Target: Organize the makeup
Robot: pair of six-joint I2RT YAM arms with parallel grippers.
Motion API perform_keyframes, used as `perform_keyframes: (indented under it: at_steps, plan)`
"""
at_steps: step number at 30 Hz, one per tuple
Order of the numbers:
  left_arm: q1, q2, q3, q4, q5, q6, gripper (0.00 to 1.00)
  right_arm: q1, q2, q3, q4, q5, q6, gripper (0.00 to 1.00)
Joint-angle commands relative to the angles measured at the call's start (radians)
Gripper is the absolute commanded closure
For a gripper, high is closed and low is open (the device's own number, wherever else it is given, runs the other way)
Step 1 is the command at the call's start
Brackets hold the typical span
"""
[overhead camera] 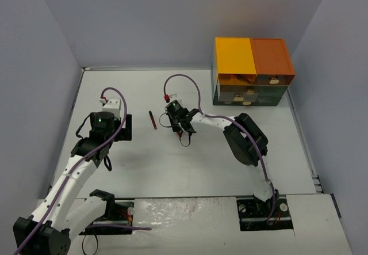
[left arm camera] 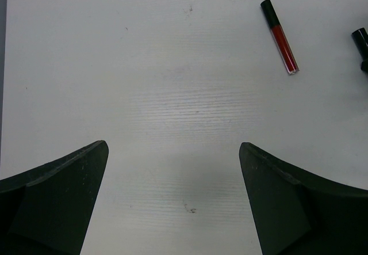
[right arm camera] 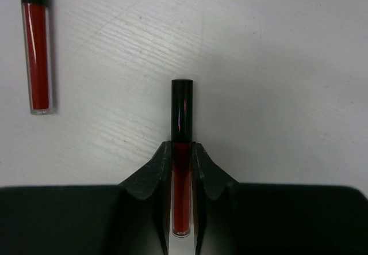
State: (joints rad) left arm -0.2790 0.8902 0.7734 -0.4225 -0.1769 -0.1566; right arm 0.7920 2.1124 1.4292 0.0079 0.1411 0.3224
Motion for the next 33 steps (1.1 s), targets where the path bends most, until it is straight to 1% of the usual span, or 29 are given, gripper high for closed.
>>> perform_keyframes:
  at_steps: [1,5,7,11,13,15,16,20,22,24,27,31,33]
  plan:
    - [0.008,0.004,0.038,0.045,-0.013,0.005,0.03,-0.018,-0.138,-0.041,-0.019,-0.017,-0.122,0.98]
    - [0.009,0.007,0.04,0.047,-0.012,0.006,0.03,-0.056,-0.316,0.001,-0.066,-0.114,-0.284,1.0]
    - [0.009,0.007,0.039,0.044,-0.015,0.006,0.03,-0.079,-0.41,0.06,-0.135,-0.132,-0.416,1.0]
    - [0.009,0.003,0.04,0.044,-0.018,0.006,0.03,-0.199,-0.534,0.139,-0.226,-0.209,-0.626,1.0]
    - [0.009,0.0,0.04,0.045,-0.019,0.007,0.03,-0.242,-0.596,0.15,-0.241,-0.197,-0.767,1.0]
    - [0.009,-0.002,0.039,0.044,-0.02,0.008,0.03,-0.28,-0.657,0.145,-0.244,-0.18,-0.863,1.0]
    - [0.009,-0.003,0.038,0.044,-0.021,0.008,0.03,-0.305,-0.669,0.144,-0.245,-0.182,-0.891,1.0]
    - [0.009,-0.005,0.04,0.045,-0.019,0.008,0.03,-0.488,-0.692,0.117,-0.247,-0.36,-0.986,1.0]
    - [0.009,-0.006,0.04,0.044,-0.019,0.008,0.03,-0.55,-0.679,0.107,-0.247,-0.404,-1.018,1.0]
    - [0.009,-0.008,0.038,0.044,-0.019,0.008,0.03,-0.575,-0.666,0.095,-0.247,-0.459,-1.061,1.0]
    - [0.009,-0.009,0.038,0.044,-0.019,0.009,0.03,-0.622,-0.629,0.085,-0.246,-0.546,-1.081,0.97]
    - [0.009,-0.014,0.038,0.044,-0.023,0.008,0.03,-0.64,-0.578,0.077,-0.247,-0.583,-1.097,0.93]
    - [0.009,-0.015,0.038,0.045,-0.023,0.009,0.03,-0.639,-0.575,0.084,-0.246,-0.596,-1.09,0.65]
